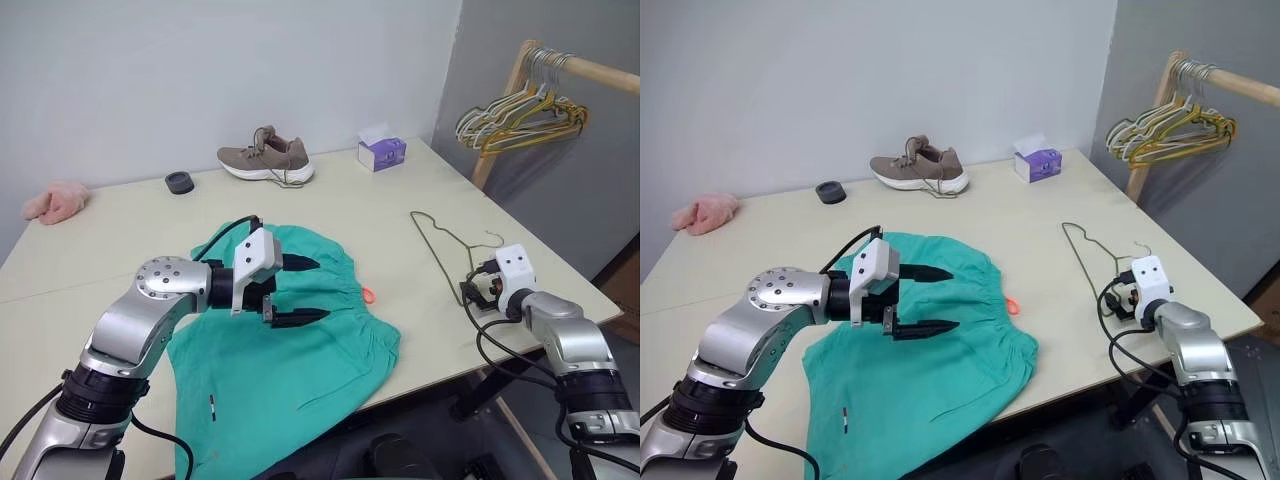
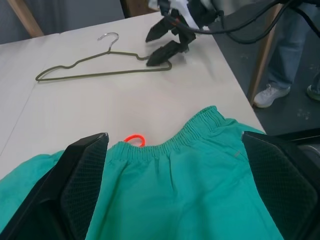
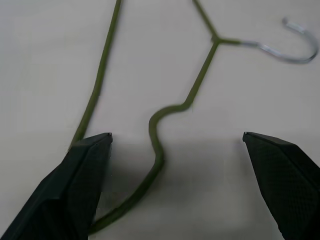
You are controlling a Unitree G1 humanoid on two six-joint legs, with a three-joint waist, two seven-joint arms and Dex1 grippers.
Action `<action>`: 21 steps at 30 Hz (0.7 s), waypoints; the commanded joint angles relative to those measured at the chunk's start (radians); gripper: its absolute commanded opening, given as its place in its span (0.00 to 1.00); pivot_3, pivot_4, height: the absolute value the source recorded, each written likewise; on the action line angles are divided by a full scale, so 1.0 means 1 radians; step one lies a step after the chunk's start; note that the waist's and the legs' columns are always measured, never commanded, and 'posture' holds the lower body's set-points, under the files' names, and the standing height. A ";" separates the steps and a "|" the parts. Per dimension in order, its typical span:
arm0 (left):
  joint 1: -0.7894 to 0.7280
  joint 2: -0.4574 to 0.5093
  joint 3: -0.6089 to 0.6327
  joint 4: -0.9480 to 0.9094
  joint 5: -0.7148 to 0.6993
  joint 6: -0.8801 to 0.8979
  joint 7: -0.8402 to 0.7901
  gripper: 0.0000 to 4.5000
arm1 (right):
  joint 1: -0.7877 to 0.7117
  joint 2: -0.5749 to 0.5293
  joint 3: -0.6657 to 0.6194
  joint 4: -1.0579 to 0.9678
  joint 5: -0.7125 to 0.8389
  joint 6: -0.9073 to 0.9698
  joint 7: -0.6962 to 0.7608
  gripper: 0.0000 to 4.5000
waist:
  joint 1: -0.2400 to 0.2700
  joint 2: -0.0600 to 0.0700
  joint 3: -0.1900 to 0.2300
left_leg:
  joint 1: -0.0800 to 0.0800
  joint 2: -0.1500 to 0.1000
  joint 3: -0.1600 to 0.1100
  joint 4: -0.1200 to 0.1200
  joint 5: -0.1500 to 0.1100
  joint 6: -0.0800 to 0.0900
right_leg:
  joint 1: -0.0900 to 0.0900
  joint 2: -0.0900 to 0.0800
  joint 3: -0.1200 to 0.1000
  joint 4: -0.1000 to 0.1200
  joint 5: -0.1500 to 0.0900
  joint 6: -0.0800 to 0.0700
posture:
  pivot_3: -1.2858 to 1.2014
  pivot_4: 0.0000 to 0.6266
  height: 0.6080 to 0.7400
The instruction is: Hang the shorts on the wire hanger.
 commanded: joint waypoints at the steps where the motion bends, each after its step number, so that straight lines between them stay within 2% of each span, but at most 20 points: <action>1: -0.003 -0.004 0.014 -0.017 0.007 -0.026 0.002 1.00 | -0.086 -0.013 0.016 0.093 -0.022 -0.011 0.032 0.99 | -0.001 0.000 0.000 | 0.000 0.000 0.000 0.001 0.000 0.000 | 0.000 0.000 0.000 0.000 0.000 0.000 | 0.40 0.00 1.00; 3: -0.006 -0.007 0.017 -0.022 0.001 -0.023 0.005 1.00 | -0.145 -0.015 0.026 0.191 -0.021 0.026 0.068 0.99 | -0.001 0.000 0.000 | 0.000 0.000 -0.001 0.001 0.000 0.000 | 0.001 0.000 -0.001 0.000 0.000 0.001 | 0.40 0.00 1.00; 6: 0.005 0.002 0.024 -0.038 -0.016 -0.009 -0.007 1.00 | -0.195 -0.028 0.053 0.287 -0.016 0.078 0.152 0.86 | -0.001 -0.001 0.000 | 0.001 0.000 -0.001 0.001 0.000 0.000 | 0.002 0.000 -0.001 0.000 0.000 0.001 | 0.40 0.00 1.00; 11: 0.035 0.024 0.031 -0.057 -0.014 -0.004 -0.010 1.00 | -0.227 -0.038 0.065 0.376 -0.016 0.155 0.226 0.48 | 0.006 -0.003 -0.004 | 0.001 0.000 -0.003 0.001 0.000 0.000 | 0.003 0.000 -0.002 -0.001 0.000 0.001 | 0.41 0.00 1.00; 17: 0.049 0.016 0.062 -0.081 -0.027 0.030 0.039 1.00 | -0.229 -0.027 0.066 0.406 -0.045 0.108 0.187 0.02 | 0.012 -0.010 -0.009 | 0.001 0.000 -0.004 0.002 0.000 0.000 | 0.004 0.000 -0.004 -0.002 0.000 0.001 | 0.41 0.00 1.00; 21: 0.030 0.007 0.099 -0.051 -0.025 0.046 0.084 1.00 | -0.233 -0.023 0.058 0.377 -0.046 0.070 0.174 0.01 | 0.011 -0.011 -0.010 | 0.001 0.000 -0.004 0.003 0.000 0.000 | 0.005 0.000 -0.003 -0.002 0.001 0.002 | 0.41 0.00 1.00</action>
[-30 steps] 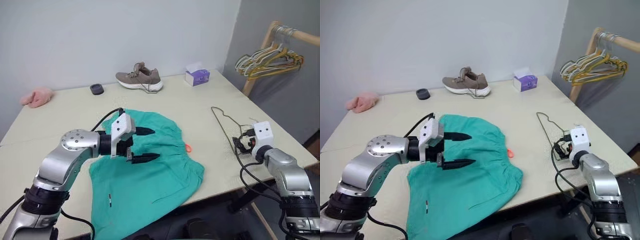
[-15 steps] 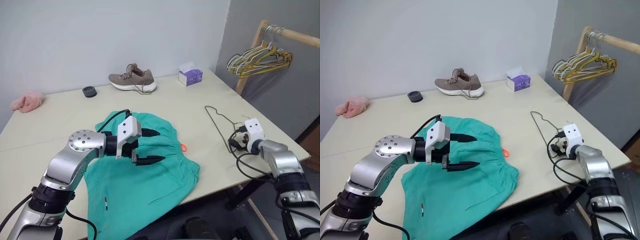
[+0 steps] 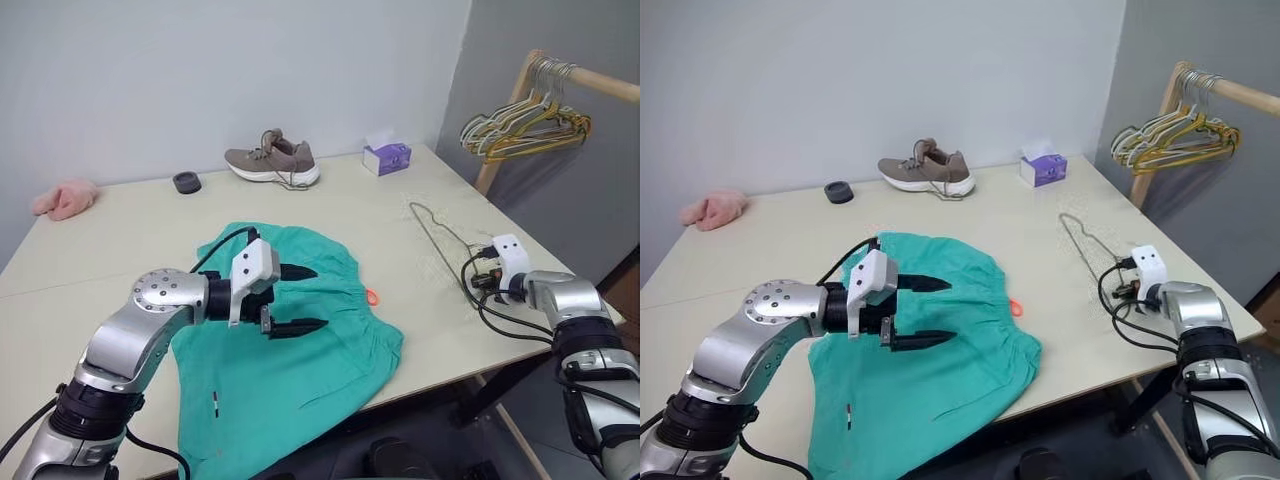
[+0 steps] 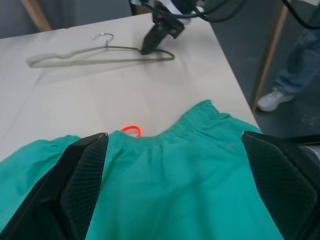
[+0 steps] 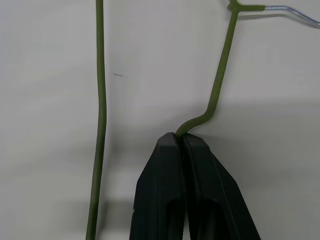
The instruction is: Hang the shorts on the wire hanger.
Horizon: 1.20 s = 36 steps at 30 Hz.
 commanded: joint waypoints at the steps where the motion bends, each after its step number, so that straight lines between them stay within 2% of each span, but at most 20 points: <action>1: -0.034 -0.005 0.065 0.015 -0.012 0.012 0.046 1.00 | 0.021 0.000 0.021 -0.004 -0.034 -0.054 -0.009 0.01 | 0.000 0.000 0.000 | 0.000 0.000 0.000 0.000 0.000 0.000 | 0.000 0.000 0.000 0.000 0.000 0.000 | 0.41 0.00 1.00; 6: -0.077 -0.012 0.121 0.108 -0.008 0.029 0.101 1.00 | 0.019 -0.062 0.058 -0.101 -0.095 -0.252 0.016 0.01 | -0.001 0.006 0.004 | -0.001 -0.001 0.001 0.001 0.000 0.000 | 0.000 0.000 0.001 0.000 0.001 0.001 | 0.41 0.00 1.00; 11: -0.144 0.002 0.163 0.246 0.028 -0.003 0.134 1.00 | 0.044 -0.155 0.147 -0.261 -0.220 -0.568 0.048 0.01 | -0.006 0.012 0.008 | -0.003 0.000 0.001 0.001 0.000 0.000 | -0.003 0.000 0.001 0.000 0.001 0.002 | 0.41 0.00 1.00; 15: -0.206 0.000 0.195 0.338 0.014 0.024 0.147 1.00 | 0.037 -0.234 0.257 -0.349 -0.420 -0.906 -0.015 0.01 | -0.012 0.012 0.008 | -0.003 0.000 0.001 0.000 -0.001 0.000 | -0.003 0.000 0.000 -0.002 0.000 0.003 | 0.40 0.00 1.00; 19: -0.207 0.027 0.174 0.355 -0.025 0.107 0.077 1.00 | -0.011 -0.240 0.321 -0.378 -0.573 -1.135 -0.114 0.01 | -0.022 0.013 0.009 | -0.003 0.000 0.001 -0.001 -0.001 0.000 | -0.002 0.000 0.001 -0.007 0.000 0.003 | 0.40 0.00 1.00; 25: -0.119 0.073 0.129 0.267 -0.090 0.256 -0.019 1.00 | -0.066 -0.174 0.329 -0.396 -0.617 -1.247 -0.161 0.01 | -0.030 0.013 0.009 | -0.004 0.000 0.000 -0.002 -0.002 0.000 | -0.003 0.000 0.001 -0.008 0.000 0.003 | 0.40 0.00 1.00; 36: -0.042 0.087 0.094 0.225 -0.075 0.247 -0.068 1.00 | -0.100 -0.123 0.299 -0.407 -0.577 -1.283 -0.156 0.01 | -0.023 0.013 0.009 | -0.004 0.000 0.000 -0.002 -0.002 0.000 | -0.003 0.000 0.001 -0.007 0.001 0.002 | 0.41 0.00 1.00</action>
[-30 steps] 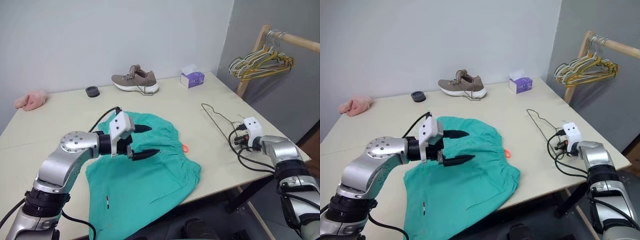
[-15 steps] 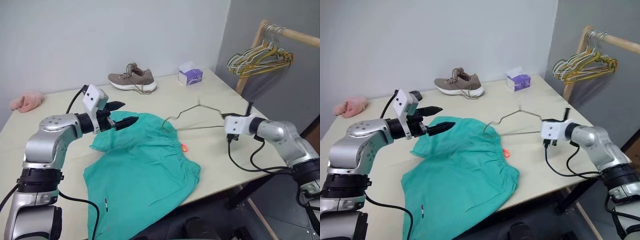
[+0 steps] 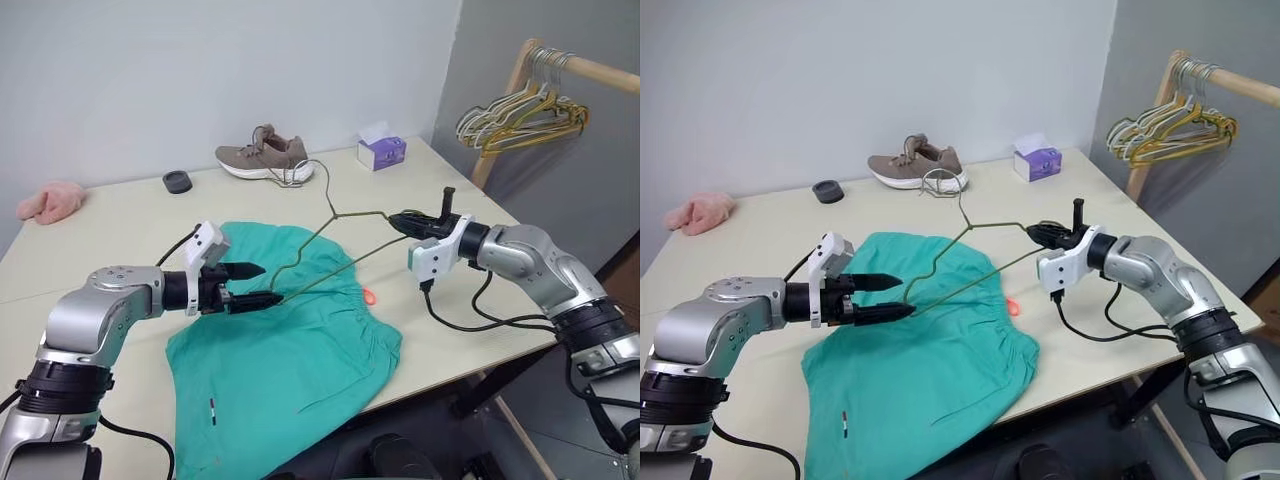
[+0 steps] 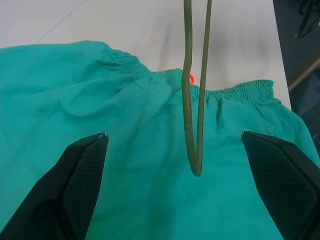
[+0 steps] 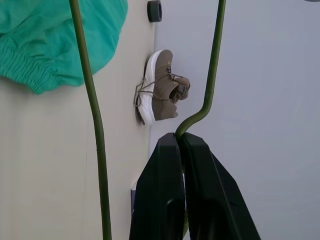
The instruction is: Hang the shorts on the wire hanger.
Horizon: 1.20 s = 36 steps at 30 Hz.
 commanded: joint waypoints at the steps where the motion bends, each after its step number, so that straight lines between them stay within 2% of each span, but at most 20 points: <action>1: 0.006 0.011 -0.005 -0.038 -0.005 -0.010 -0.018 1.00 | -0.032 0.011 -0.043 -0.040 0.033 -0.004 -0.004 0.01 | 0.000 0.000 0.000 | 0.000 0.000 0.000 0.000 0.000 0.000 | 0.000 0.000 0.000 0.000 0.000 0.000 | 0.41 0.00 1.00; 2: 0.010 0.008 -0.007 -0.040 -0.005 -0.011 -0.017 1.00 | -0.031 0.015 -0.045 -0.045 0.035 -0.002 -0.003 0.01 | 0.000 0.000 0.000 | 0.000 0.000 0.000 0.000 0.000 0.000 | 0.000 0.000 0.000 0.000 0.000 0.000 | 0.41 0.00 1.00; 3: 0.012 0.005 -0.008 -0.041 -0.004 -0.011 -0.015 0.92 | -0.029 0.017 -0.046 -0.051 0.037 0.000 -0.001 0.00 | 0.000 0.000 0.000 | 0.000 0.000 0.000 0.000 0.000 0.000 | 0.000 0.000 0.000 0.000 0.000 0.000 | 0.41 0.00 1.00; 4: 0.014 0.004 -0.011 -0.041 -0.004 -0.011 -0.016 0.88 | -0.026 0.019 -0.047 -0.056 0.038 0.002 0.001 0.00 | 0.000 0.000 0.000 | 0.000 0.000 0.000 0.000 0.000 0.000 | 0.000 0.000 0.000 0.000 0.000 0.000 | 0.41 0.00 1.00; 16: 0.022 -0.007 -0.020 -0.065 0.001 -0.017 -0.004 0.02 | 0.014 0.036 -0.048 -0.121 0.054 0.008 0.020 0.00 | 0.000 0.000 0.000 | 0.000 0.000 0.000 0.000 0.000 0.000 | 0.000 0.000 0.000 0.000 0.000 0.000 | 0.41 0.00 1.00; 25: 0.026 -0.017 -0.018 -0.073 0.004 -0.014 0.013 0.01 | 0.029 0.045 -0.035 -0.140 0.071 -0.007 0.046 0.00 | 0.000 0.000 0.000 | 0.000 0.000 0.000 0.000 0.000 0.000 | 0.000 0.000 0.000 0.001 0.000 0.000 | 0.41 0.00 1.00; 29: 0.039 -0.017 -0.017 -0.084 0.005 -0.015 0.016 0.01 | 0.050 0.039 -0.031 -0.152 0.117 0.004 0.100 0.00 | 0.001 0.000 0.000 | 0.000 0.000 0.000 0.000 0.000 0.000 | 0.000 0.000 0.000 0.000 0.000 0.000 | 0.41 0.00 1.00; 30: 0.043 -0.017 -0.017 -0.088 0.006 -0.015 0.017 0.00 | 0.060 0.035 -0.035 -0.160 0.144 0.010 0.121 0.09 | 0.001 0.000 0.000 | 0.000 0.000 0.000 0.000 0.000 0.000 | 0.000 0.000 0.000 0.000 0.000 0.000 | 0.41 0.00 1.00; 32: 0.051 -0.016 -0.018 -0.095 0.009 -0.017 0.020 0.00 | 0.076 0.026 -0.041 -0.178 0.188 0.025 0.164 0.16 | 0.001 0.000 0.000 | 0.000 0.000 0.000 0.000 0.000 0.000 | 0.000 0.000 0.000 0.000 0.000 0.000 | 0.41 0.00 1.00; 36: 0.062 -0.015 -0.018 -0.105 0.023 -0.028 0.028 0.00 | 0.114 0.002 -0.061 -0.223 0.283 0.074 0.250 0.45 | 0.004 0.000 0.000 | 0.000 0.000 0.000 0.000 0.000 0.000 | 0.000 0.000 0.000 0.000 0.000 0.000 | 0.41 0.00 1.00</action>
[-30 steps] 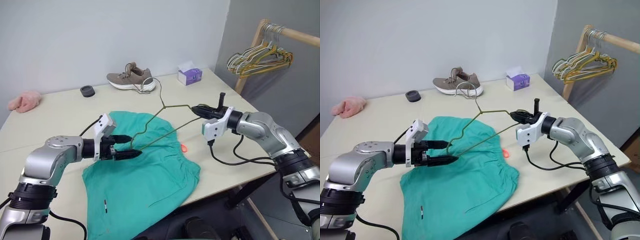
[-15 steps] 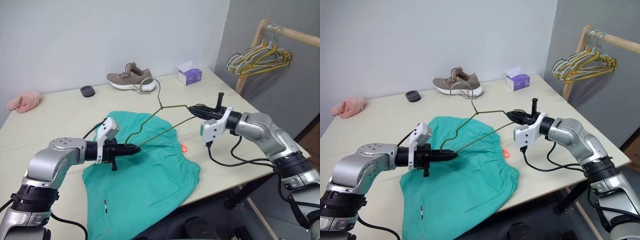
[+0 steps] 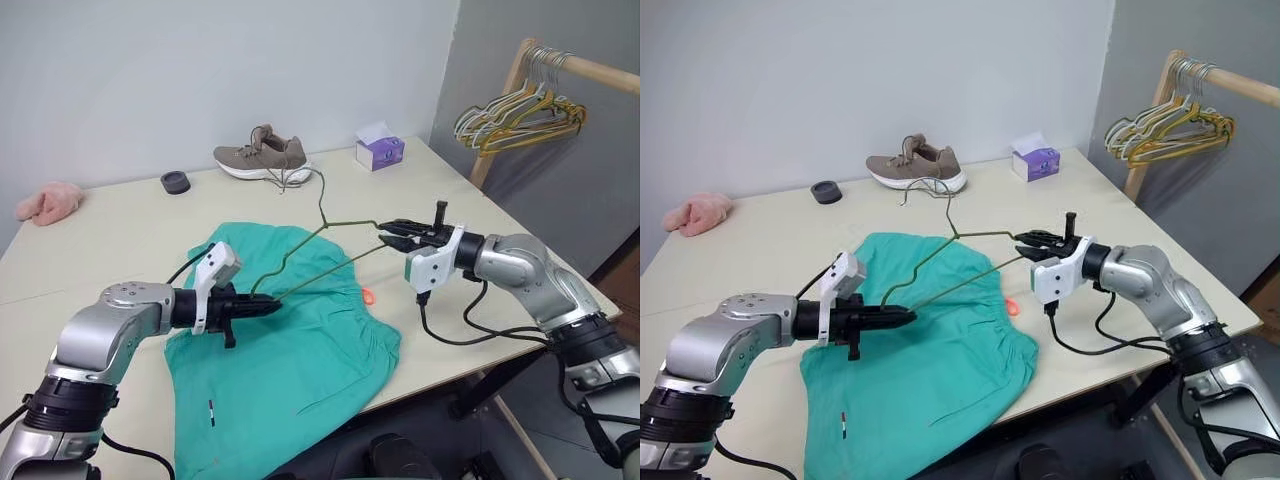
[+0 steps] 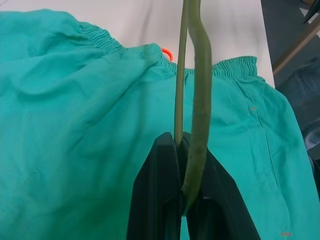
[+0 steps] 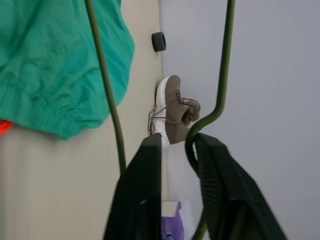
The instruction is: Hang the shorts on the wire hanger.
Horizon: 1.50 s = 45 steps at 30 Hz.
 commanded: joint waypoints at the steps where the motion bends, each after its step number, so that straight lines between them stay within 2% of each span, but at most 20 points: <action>1: -0.008 0.000 0.008 -0.035 0.021 -0.038 0.029 0.00 | 0.020 -0.015 -0.033 -0.100 0.122 0.052 0.088 0.55 | 0.002 0.000 0.000 | 0.000 0.000 0.000 0.000 0.000 0.000 | 0.000 0.000 0.000 0.000 0.000 0.000 | 0.41 0.00 1.00; 4: -0.005 0.000 0.001 -0.035 0.062 -0.083 0.050 0.00 | 0.059 -0.020 -0.072 -0.157 0.220 0.190 0.150 0.77 | 0.004 0.000 0.000 | 0.001 0.000 0.000 0.000 0.000 0.000 | 0.001 0.000 0.000 0.000 0.000 0.000 | 0.41 0.00 1.00; 6: -0.007 0.006 -0.014 -0.025 0.115 -0.141 0.069 0.00 | 0.086 -0.031 -0.107 -0.205 0.306 0.354 0.198 0.94 | 0.010 0.000 0.000 | 0.001 0.001 0.000 0.000 0.000 0.000 | 0.001 0.000 0.000 0.000 0.000 0.000 | 0.41 0.00 1.00; 7: -0.006 0.012 -0.024 -0.020 0.141 -0.171 0.074 0.00 | 0.096 -0.039 -0.120 -0.227 0.340 0.419 0.220 0.99 | 0.013 0.000 0.000 | 0.001 0.000 0.000 0.001 0.000 0.000 | 0.001 0.000 0.000 0.000 0.000 0.000 | 0.41 0.00 1.00; 10: -0.002 0.025 -0.043 -0.019 0.193 -0.239 0.072 0.00 | 0.108 -0.066 -0.144 -0.292 0.405 0.597 0.278 0.99 | 0.023 0.000 0.000 | 0.000 0.000 0.000 0.001 0.000 0.000 | 0.001 0.000 0.000 0.000 0.000 0.000 | 0.41 0.00 1.00; 14: 0.004 0.057 -0.080 -0.048 0.258 -0.327 0.039 0.00 | 0.072 -0.072 -0.129 -0.338 0.416 0.780 0.308 0.99 | 0.022 0.000 0.000 | 0.000 0.001 0.000 0.001 0.000 0.001 | 0.001 0.000 0.000 0.000 0.000 0.000 | 0.40 0.00 1.00; 19: -0.005 0.070 -0.105 -0.057 0.297 -0.383 0.014 0.00 | 0.027 -0.077 -0.044 -0.345 0.373 0.882 0.389 0.99 | 0.022 0.000 0.000 | 0.000 0.001 0.000 0.001 -0.001 0.001 | 0.000 0.000 0.000 -0.001 0.000 0.000 | 0.41 0.00 1.00; 25: 0.010 0.083 -0.115 -0.069 0.318 -0.422 -0.013 0.00 | -0.041 -0.057 0.057 -0.259 0.293 0.906 0.439 0.99 | 0.021 0.000 0.000 | -0.001 0.001 0.001 0.001 -0.001 0.002 | 0.000 0.000 0.000 -0.001 0.000 0.000 | 0.41 0.00 1.00; 28: 0.020 0.087 -0.114 -0.068 0.324 -0.440 -0.021 0.00 | -0.065 -0.057 0.094 -0.219 0.268 0.911 0.477 0.87 | 0.021 0.000 0.000 | -0.001 0.001 0.000 0.001 -0.001 0.002 | -0.001 0.000 -0.001 -0.001 0.000 0.000 | 0.41 0.00 1.00; 39: 0.040 0.077 -0.111 -0.036 0.337 -0.496 -0.040 0.00 | -0.075 -0.043 0.143 -0.143 0.213 0.916 0.558 0.03 | 0.020 0.000 0.000 | -0.005 0.001 0.000 0.001 -0.001 0.002 | -0.004 0.000 -0.001 -0.001 0.000 0.000 | 0.41 0.00 1.00; 45: 0.042 0.056 -0.108 -0.024 0.334 -0.521 -0.033 0.00 | -0.055 -0.052 0.138 -0.166 0.214 0.901 0.574 0.00 | 0.020 0.001 0.000 | -0.013 0.000 -0.001 0.005 -0.001 0.002 | -0.012 -0.001 -0.002 0.001 0.001 0.000 | 0.41 0.00 1.00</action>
